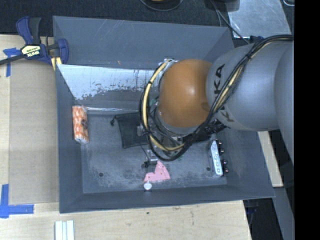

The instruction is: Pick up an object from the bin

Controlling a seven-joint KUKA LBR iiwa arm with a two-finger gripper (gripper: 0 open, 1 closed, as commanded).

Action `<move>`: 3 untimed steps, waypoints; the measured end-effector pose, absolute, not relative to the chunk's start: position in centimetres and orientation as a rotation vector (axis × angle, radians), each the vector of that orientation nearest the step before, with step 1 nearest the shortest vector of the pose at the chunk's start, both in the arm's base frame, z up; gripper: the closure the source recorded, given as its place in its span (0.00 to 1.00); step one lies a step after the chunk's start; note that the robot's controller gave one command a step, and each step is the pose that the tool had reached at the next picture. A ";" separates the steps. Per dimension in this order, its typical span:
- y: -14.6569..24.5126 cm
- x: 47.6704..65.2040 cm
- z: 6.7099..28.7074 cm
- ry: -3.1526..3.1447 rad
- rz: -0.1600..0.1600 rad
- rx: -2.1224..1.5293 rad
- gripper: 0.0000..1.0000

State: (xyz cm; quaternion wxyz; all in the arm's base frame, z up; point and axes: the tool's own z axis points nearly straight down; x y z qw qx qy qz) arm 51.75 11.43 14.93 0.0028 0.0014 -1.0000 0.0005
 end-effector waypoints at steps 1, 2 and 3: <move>11.4 51.9 15.4 -3.144 -0.001 0.000 0.00; 10.6 59.0 7.2 -3.144 -0.001 -0.005 1.00; 10.6 59.0 7.2 -3.144 -0.001 -0.006 1.00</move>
Offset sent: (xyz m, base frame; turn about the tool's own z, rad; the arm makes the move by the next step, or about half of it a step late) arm 0.0703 -0.0075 -0.0793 0.0051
